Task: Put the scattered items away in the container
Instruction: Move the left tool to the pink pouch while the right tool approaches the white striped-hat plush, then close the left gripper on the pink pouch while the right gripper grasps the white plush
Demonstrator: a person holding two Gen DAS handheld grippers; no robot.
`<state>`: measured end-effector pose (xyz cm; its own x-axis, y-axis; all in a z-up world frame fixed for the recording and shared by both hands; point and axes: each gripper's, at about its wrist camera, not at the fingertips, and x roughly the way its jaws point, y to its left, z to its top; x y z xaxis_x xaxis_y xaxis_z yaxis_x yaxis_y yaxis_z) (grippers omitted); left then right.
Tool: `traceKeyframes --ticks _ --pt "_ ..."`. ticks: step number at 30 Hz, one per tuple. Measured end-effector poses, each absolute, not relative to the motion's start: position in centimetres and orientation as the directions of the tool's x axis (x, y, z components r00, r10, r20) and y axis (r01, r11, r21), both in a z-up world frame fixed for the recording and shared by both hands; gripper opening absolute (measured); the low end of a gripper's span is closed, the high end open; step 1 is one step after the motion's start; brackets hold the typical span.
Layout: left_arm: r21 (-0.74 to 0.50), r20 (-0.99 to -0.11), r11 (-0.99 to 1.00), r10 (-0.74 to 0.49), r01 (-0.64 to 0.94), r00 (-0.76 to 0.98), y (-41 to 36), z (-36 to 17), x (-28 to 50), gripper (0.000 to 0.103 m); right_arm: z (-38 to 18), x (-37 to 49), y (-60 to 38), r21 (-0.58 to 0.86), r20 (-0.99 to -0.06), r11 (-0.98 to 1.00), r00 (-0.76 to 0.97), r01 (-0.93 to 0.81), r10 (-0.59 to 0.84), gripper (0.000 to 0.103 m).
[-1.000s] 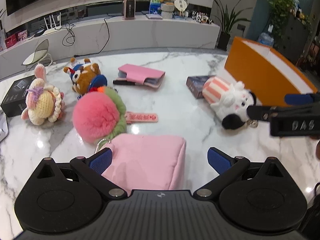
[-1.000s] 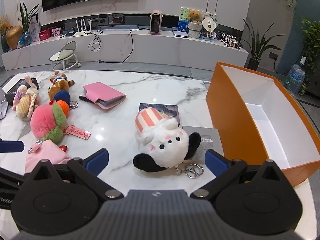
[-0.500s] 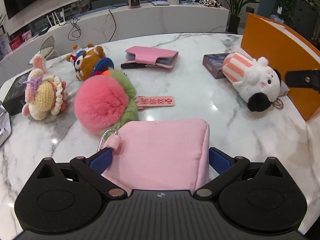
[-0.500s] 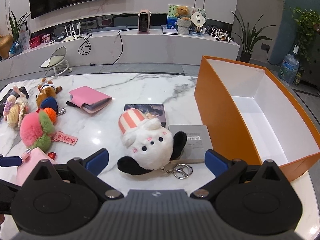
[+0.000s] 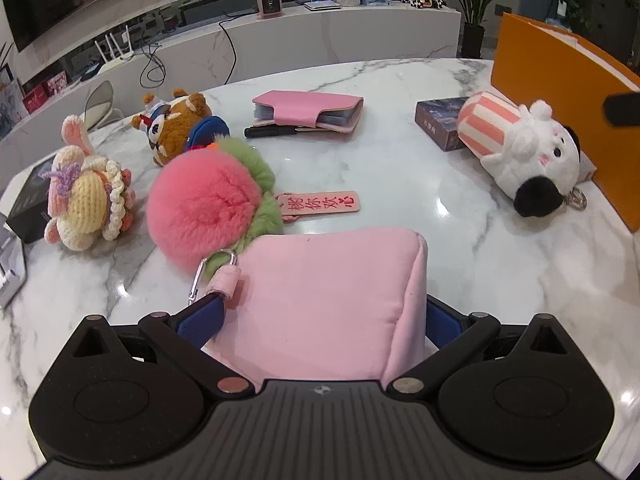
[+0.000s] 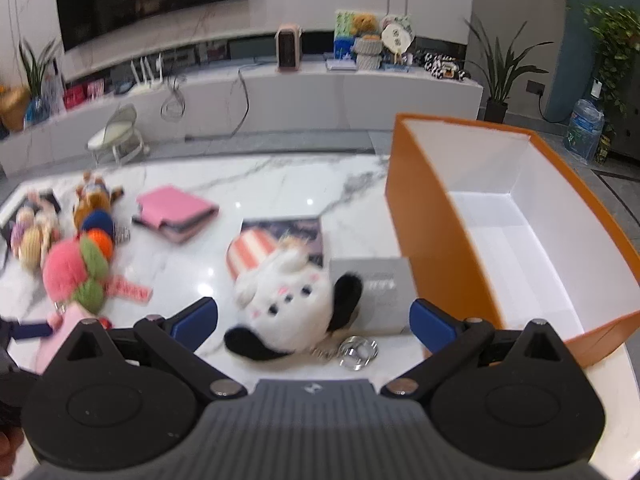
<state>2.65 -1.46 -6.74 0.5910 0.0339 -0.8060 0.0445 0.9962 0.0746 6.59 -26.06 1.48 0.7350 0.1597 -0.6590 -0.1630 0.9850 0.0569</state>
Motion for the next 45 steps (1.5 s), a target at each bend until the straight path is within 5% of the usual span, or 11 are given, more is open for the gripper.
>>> traceKeyframes --ticks 3,7,8,12,26,45 --pt "0.063 -0.808 0.997 0.029 0.037 0.589 -1.1 -6.7 2.8 0.103 1.8 6.8 -27.3 0.101 -0.63 0.98 0.751 -0.17 0.195 0.101" --pt "0.093 -0.815 0.995 0.05 0.045 0.577 -1.4 -6.9 2.9 0.103 1.0 7.3 -27.0 0.08 -0.657 0.98 0.729 -0.183 0.19 0.072" --pt "0.095 -0.814 0.994 0.045 0.055 0.579 -1.5 -6.9 2.8 0.103 0.7 7.4 -26.8 0.075 -0.667 0.978 0.719 -0.195 0.195 0.071" --pt "0.055 -0.795 0.998 0.019 0.041 0.606 -0.8 -6.8 2.4 0.103 0.0 7.5 -25.6 0.043 -0.672 0.97 0.712 -0.238 0.205 0.08" --pt "0.016 -0.793 1.0 -0.001 0.023 0.609 -0.2 -5.8 2.5 0.102 -2.2 9.3 -22.2 -0.087 -0.677 0.939 0.712 -0.332 0.189 0.081" --pt "-0.101 -0.735 0.993 -0.113 0.056 0.669 2.1 -3.2 1.5 0.058 -5.3 12.0 -19.8 -0.183 -0.773 0.893 0.622 -0.411 0.127 0.077"
